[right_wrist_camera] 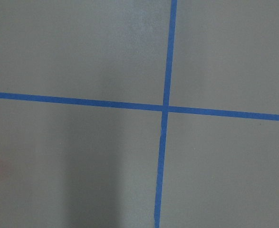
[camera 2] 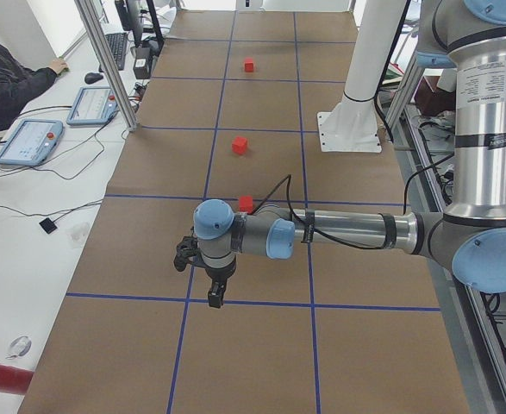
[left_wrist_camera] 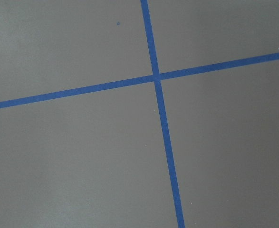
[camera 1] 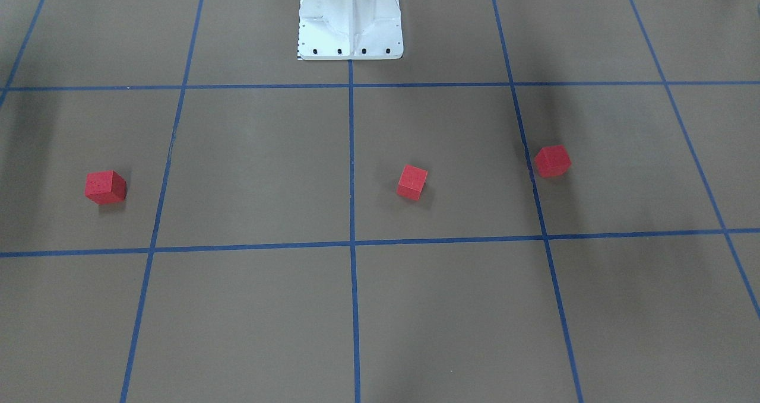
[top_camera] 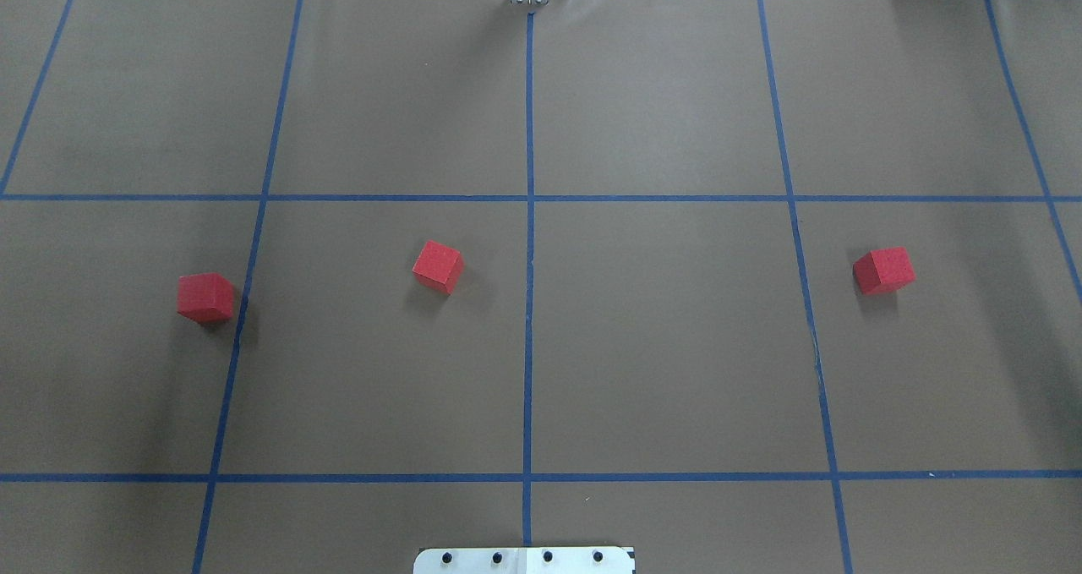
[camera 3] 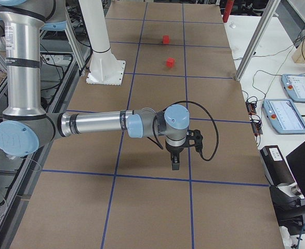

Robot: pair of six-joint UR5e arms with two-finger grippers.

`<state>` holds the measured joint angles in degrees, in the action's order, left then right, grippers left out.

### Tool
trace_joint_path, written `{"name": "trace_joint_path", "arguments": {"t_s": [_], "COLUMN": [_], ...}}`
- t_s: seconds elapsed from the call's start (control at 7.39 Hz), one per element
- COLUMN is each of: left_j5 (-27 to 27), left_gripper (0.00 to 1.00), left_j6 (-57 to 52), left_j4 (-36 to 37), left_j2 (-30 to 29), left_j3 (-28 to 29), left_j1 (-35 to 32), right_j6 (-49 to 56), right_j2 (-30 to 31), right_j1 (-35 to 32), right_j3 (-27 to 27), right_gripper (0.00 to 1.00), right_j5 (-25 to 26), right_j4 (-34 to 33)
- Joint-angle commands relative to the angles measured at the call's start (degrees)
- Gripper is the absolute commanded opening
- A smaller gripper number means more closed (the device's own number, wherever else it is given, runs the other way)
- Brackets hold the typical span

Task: Form red blocks into L shape at center

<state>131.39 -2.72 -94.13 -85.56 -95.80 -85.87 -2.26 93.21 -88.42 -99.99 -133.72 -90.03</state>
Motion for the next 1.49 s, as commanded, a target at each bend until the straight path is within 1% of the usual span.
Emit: {"name": "trace_joint_path", "arguments": {"t_s": [0.0,0.41,0.68,0.81,0.95,1.08,1.22,1.35], "left_j5": [0.09,0.09,0.35,1.75,2.28,2.29,2.03,2.03], "left_gripper": [1.0,1.0,1.0,1.0,1.0,1.0,1.0,1.0], "left_j6": [0.0,0.35,1.22,5.06,6.84,9.55,14.1,25.81], "left_j4": [-0.09,-0.17,-1.83,-2.11,-2.37,-2.2,-2.02,-2.02], "left_j2": [0.22,-0.31,-4.07,-5.31,-7.93,-9.26,-10.93,-14.08], "left_j3": [0.0,-0.18,-1.14,-2.71,-5.51,-7.37,-8.34,-8.35], "left_j1": [0.0,0.0,0.35,0.7,0.79,3.83,7.78,11.82], "right_j6": [0.68,0.07,-0.02,0.07,0.07,0.07,-0.11,-0.11], "right_j2": [0.56,0.39,-0.31,-0.57,-1.01,-0.93,-0.93,-0.58], "right_j1": [0.0,0.09,0.17,0.44,1.22,1.4,1.41,1.49], "right_j3": [-0.12,-0.12,-0.12,-1.25,-1.7,-0.75,-0.39,0.14], "right_gripper": [0.99,0.99,0.99,0.99,0.99,0.99,0.99,0.99], "right_j5": [0.13,-0.83,-1.01,-1.27,-1.01,-1.1,-1.45,-1.54], "right_j4": [0.11,0.81,0.9,0.82,0.82,0.82,4.91,5.99]}}
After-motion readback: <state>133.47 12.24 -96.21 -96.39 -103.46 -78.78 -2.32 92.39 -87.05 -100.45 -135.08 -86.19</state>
